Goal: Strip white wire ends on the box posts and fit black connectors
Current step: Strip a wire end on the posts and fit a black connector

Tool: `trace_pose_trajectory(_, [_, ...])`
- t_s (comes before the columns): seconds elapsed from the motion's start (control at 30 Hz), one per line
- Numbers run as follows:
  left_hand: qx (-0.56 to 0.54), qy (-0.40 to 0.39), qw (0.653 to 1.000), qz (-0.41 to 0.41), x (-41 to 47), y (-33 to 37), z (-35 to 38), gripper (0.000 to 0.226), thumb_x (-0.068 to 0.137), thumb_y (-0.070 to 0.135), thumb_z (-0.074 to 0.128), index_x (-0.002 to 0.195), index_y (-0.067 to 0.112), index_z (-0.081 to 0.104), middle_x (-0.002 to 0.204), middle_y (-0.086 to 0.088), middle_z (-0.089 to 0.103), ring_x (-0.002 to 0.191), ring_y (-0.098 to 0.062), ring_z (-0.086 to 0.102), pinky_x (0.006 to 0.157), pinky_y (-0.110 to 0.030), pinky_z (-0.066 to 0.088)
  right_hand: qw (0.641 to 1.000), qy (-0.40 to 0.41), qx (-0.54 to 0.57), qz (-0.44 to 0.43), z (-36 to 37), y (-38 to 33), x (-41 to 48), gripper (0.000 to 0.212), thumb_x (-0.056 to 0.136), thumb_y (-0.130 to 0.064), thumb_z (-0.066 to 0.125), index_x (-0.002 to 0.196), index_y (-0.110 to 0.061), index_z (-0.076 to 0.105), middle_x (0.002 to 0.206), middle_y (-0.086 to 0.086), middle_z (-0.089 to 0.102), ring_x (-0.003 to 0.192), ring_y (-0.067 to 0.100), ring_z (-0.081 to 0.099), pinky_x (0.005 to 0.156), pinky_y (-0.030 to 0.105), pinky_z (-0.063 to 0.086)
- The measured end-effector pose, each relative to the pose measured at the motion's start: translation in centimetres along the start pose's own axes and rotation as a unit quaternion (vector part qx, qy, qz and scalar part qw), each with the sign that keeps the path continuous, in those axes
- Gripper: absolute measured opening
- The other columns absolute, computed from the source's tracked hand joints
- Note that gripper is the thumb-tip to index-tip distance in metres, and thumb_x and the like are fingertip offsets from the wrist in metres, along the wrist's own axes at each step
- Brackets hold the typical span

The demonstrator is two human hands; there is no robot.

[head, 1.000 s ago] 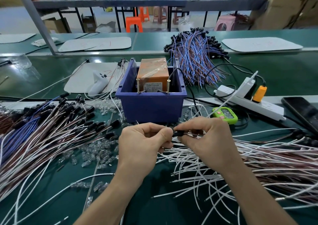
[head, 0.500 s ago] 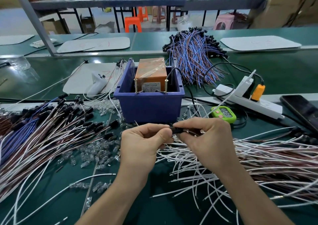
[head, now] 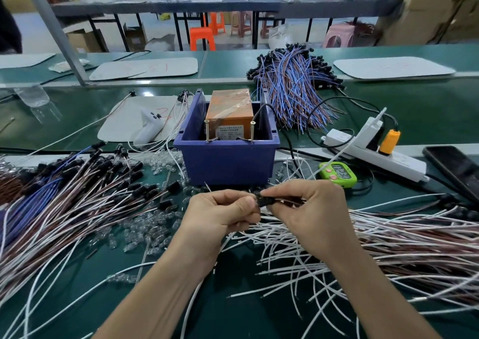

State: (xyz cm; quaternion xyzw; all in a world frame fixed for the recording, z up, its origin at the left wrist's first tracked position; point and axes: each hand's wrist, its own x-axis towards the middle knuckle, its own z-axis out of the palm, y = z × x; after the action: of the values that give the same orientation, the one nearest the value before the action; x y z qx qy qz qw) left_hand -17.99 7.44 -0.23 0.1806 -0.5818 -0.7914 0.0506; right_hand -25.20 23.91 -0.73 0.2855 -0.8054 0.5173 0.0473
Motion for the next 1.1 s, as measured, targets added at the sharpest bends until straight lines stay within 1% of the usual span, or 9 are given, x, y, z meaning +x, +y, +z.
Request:
trace_pose_trajectory(0.07, [0.009,0.021,1.000,0.017,0.01,-0.34,0.18,0.003,0.070,0.014,0.081,0.072,0.016,0.083,0.072,-0.014,0.075,0.062,-0.016,0.073,0.055,-0.019,0.054,1.000,-0.002,-0.010,0.004,0.09,0.03,-0.03,0.031,0.075,-0.005,0.087,0.090,-0.033,0.084,0.081,-0.026,0.075,0.075,-0.001,0.072,0.068,0.008,0.051])
trace_pose_trajectory(0.13, [0.016,0.042,0.998,0.035,-0.02,-0.63,0.31,0.008,0.077,0.008,0.080,0.073,0.014,0.082,0.070,-0.014,0.075,0.062,-0.017,0.073,0.055,-0.019,0.054,1.000,-0.003,-0.007,0.008,0.19,0.04,-0.03,0.032,0.075,-0.005,0.086,0.090,-0.033,0.084,0.081,-0.026,0.075,0.076,-0.002,0.072,0.068,0.008,0.051])
trace_pose_trajectory(0.2, [-0.003,0.037,0.999,0.029,-0.02,-0.63,0.38,0.004,0.070,0.016,0.081,0.073,0.014,0.083,0.070,-0.013,0.074,0.061,-0.016,0.072,0.054,-0.019,0.053,1.000,0.000,0.005,0.011,0.26,0.10,0.02,0.033,0.075,-0.004,0.086,0.090,-0.034,0.084,0.080,-0.025,0.075,0.075,-0.002,0.072,0.068,0.009,0.052])
trace_pose_trajectory(0.27, [-0.014,0.015,1.000,0.021,-0.04,-0.53,0.37,0.014,0.062,0.024,0.081,0.073,0.014,0.083,0.070,-0.011,0.074,0.059,-0.014,0.070,0.053,-0.018,0.052,1.000,-0.001,0.018,0.017,0.23,0.10,0.03,0.035,0.074,-0.004,0.086,0.088,-0.036,0.083,0.079,-0.024,0.075,0.072,0.000,0.072,0.065,0.011,0.053])
trace_pose_trajectory(0.4, [-0.022,0.001,1.000,0.008,0.03,-0.52,0.19,0.021,0.055,0.030,0.082,0.071,0.016,0.082,0.070,-0.010,0.074,0.056,-0.013,0.069,0.053,-0.018,0.053,0.999,-0.012,0.034,0.030,0.43,0.07,-0.01,0.040,0.073,-0.002,0.086,0.083,-0.041,0.081,0.076,-0.023,0.075,0.069,0.002,0.073,0.064,0.014,0.055])
trace_pose_trajectory(0.77, [-0.042,-0.002,0.999,-0.004,0.54,-1.10,-0.24,0.016,0.062,0.025,0.081,0.076,0.016,0.083,0.075,-0.013,0.076,0.062,-0.014,0.073,0.055,-0.019,0.054,1.000,0.010,0.000,0.009,0.49,0.24,-0.04,0.037,0.074,-0.001,0.086,0.088,-0.035,0.083,0.079,-0.026,0.075,0.075,0.000,0.072,0.069,0.011,0.053])
trace_pose_trajectory(0.97, [0.016,0.019,0.999,0.036,0.40,-0.92,-0.08,0.004,0.071,0.009,0.080,0.074,0.011,0.082,0.072,-0.018,0.074,0.059,-0.020,0.072,0.053,-0.021,0.053,0.999,0.003,0.001,0.035,0.89,0.54,-0.11,0.040,0.074,-0.003,0.085,0.084,-0.041,0.080,0.077,-0.027,0.074,0.072,0.000,0.072,0.067,0.012,0.054])
trace_pose_trajectory(1.03, [0.043,0.024,0.998,0.047,0.53,-0.72,-0.10,0.014,0.079,-0.002,0.078,0.074,0.010,0.082,0.071,-0.020,0.074,0.058,-0.021,0.072,0.052,-0.021,0.053,0.999,-0.012,0.012,0.044,0.84,0.64,0.00,0.041,0.075,-0.005,0.085,0.086,-0.044,0.080,0.076,-0.025,0.075,0.069,0.001,0.072,0.063,0.012,0.053])
trace_pose_trajectory(1.1, [0.054,0.031,0.996,0.057,0.78,-0.32,-0.23,0.020,0.081,-0.005,0.077,0.074,0.013,0.082,0.072,-0.020,0.075,0.059,-0.020,0.072,0.053,-0.021,0.054,0.998,-0.020,0.030,0.046,0.63,0.83,0.29,0.041,0.076,-0.007,0.086,0.090,-0.044,0.079,0.076,-0.022,0.076,0.068,0.002,0.072,0.063,0.012,0.053])
